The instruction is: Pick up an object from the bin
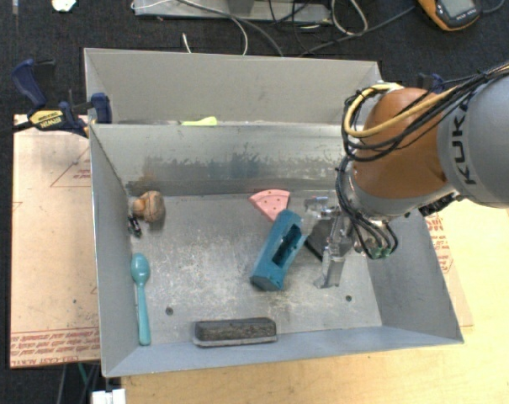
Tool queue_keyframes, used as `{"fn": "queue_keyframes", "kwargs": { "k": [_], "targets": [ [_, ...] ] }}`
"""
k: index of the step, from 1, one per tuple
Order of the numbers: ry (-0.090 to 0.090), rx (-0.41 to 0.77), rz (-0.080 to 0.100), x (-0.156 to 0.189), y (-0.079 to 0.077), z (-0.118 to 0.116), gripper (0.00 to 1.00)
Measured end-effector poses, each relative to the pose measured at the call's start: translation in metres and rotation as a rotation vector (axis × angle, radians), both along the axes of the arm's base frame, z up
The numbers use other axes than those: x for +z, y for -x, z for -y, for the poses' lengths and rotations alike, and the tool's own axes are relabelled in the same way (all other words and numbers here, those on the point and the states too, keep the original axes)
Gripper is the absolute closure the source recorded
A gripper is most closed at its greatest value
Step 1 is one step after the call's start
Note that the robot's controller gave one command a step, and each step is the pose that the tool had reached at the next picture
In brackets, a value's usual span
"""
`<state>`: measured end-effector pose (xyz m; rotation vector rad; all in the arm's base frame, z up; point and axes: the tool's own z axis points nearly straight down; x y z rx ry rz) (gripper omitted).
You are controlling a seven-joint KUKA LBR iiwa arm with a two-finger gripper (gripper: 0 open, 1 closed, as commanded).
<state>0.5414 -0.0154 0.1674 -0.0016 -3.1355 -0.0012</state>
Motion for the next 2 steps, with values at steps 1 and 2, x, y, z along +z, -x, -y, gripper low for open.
{"fn": "queue_keyframes", "kwargs": {
  "k": [1,2],
  "targets": [
    [0.000,0.001,0.007,0.003,-0.002,0.000,0.00],
    [0.000,-0.090,0.016,-0.075,-0.050,0.065,0.00]
  ]
}}
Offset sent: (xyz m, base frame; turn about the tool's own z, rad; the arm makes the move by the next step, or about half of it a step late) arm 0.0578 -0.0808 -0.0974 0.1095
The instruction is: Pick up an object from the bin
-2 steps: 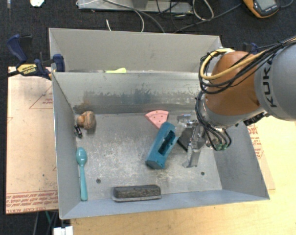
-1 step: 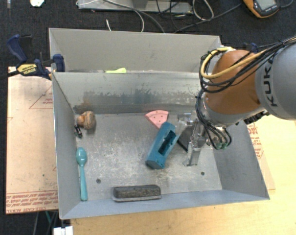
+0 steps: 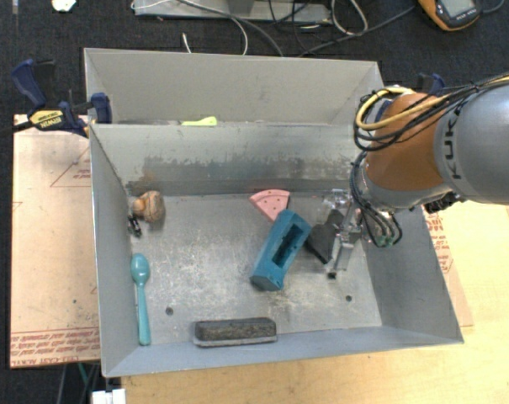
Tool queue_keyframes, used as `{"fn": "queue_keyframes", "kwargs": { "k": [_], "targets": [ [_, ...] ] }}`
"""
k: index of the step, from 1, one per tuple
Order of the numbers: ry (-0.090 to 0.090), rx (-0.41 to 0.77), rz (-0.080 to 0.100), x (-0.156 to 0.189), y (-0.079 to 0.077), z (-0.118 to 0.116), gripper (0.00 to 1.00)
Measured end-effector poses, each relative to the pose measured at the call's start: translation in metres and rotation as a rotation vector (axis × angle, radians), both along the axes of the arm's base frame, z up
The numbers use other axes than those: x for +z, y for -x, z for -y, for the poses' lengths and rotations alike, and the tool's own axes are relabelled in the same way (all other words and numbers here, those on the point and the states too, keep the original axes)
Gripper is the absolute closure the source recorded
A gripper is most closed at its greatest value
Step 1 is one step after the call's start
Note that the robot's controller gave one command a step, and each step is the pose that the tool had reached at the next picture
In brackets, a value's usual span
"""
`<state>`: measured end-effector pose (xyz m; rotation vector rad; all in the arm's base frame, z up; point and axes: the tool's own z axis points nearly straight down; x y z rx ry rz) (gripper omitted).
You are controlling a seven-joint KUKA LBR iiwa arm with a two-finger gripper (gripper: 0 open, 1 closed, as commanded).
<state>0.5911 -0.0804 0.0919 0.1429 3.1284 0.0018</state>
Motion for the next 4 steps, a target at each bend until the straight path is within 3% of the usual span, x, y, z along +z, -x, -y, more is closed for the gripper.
{"fn": "queue_keyframes", "kwargs": {
  "k": [1,2,3,4],
  "targets": [
    [0.001,0.279,0.002,-0.019,-0.013,0.032,0.00],
    [0.000,0.024,-0.006,-0.018,-0.003,0.017,0.00],
    [0.001,0.221,0.002,-0.019,-0.010,0.028,0.00],
    [-0.003,0.049,-0.002,-0.018,-0.005,0.010,1.00]
  ]
}}
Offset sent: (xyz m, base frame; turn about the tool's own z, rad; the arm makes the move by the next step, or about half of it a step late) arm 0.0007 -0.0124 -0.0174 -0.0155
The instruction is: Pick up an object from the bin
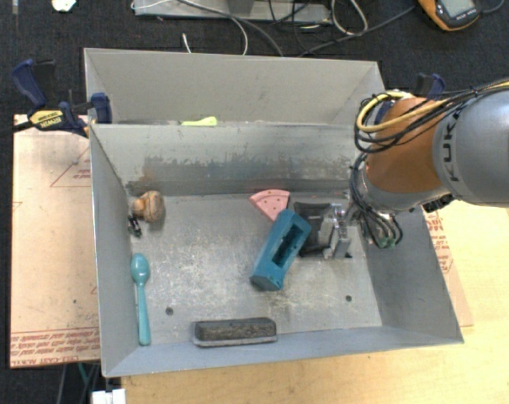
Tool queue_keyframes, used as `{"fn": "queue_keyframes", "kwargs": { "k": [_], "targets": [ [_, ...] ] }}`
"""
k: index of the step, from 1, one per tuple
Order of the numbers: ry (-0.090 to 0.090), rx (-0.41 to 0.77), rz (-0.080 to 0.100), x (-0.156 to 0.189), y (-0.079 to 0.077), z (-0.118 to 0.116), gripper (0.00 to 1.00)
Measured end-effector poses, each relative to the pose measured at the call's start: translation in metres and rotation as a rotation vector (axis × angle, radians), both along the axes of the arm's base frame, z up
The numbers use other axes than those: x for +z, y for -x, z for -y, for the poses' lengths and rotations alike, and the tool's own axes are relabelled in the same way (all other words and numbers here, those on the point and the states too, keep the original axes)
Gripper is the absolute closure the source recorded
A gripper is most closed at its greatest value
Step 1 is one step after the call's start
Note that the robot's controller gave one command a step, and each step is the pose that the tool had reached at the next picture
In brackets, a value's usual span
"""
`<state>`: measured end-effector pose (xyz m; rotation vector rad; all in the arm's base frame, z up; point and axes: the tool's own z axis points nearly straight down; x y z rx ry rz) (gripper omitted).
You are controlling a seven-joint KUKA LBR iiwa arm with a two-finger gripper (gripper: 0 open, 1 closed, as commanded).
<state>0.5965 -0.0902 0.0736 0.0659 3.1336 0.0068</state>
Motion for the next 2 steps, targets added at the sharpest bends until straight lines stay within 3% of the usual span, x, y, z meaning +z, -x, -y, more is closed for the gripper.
{"fn": "queue_keyframes", "kwargs": {
  "k": [1,2],
  "targets": [
    [0.000,0.000,0.000,0.000,0.000,0.000,1.00],
    [-0.001,0.001,-0.007,0.027,0.002,-0.001,1.00]
  ]
}}
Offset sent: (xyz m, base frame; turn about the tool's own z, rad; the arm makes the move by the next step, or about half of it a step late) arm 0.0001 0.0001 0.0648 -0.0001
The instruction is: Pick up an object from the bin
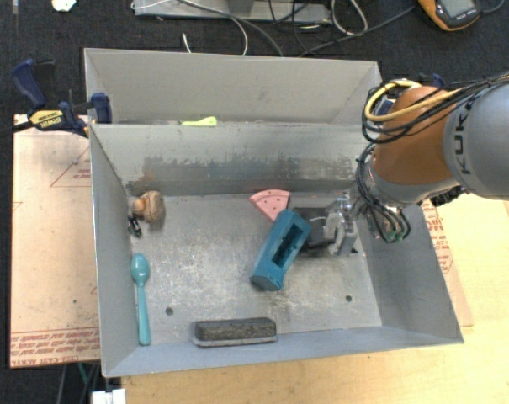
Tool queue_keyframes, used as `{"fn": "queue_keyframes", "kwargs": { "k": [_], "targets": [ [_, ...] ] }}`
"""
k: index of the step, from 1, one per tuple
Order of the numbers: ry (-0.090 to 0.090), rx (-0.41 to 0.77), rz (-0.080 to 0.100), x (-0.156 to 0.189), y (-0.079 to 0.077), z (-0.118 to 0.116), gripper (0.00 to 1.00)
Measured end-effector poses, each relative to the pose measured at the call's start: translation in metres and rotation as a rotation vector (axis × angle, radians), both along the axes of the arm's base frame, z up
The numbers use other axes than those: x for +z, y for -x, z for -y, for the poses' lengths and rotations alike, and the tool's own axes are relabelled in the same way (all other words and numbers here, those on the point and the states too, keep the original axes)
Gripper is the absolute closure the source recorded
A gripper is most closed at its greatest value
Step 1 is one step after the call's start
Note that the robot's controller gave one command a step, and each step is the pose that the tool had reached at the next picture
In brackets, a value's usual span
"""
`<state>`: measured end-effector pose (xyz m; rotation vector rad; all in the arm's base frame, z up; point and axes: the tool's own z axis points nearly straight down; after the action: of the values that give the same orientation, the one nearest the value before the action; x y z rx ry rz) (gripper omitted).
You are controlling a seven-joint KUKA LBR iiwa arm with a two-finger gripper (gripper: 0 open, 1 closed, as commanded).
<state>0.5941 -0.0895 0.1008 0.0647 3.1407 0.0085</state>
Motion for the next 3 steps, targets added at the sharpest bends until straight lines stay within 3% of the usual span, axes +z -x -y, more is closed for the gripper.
{"fn": "queue_keyframes", "kwargs": {
  "k": [3],
  "targets": [
    [0.001,0.001,0.008,0.103,-0.002,0.000,1.00]
  ]
}}
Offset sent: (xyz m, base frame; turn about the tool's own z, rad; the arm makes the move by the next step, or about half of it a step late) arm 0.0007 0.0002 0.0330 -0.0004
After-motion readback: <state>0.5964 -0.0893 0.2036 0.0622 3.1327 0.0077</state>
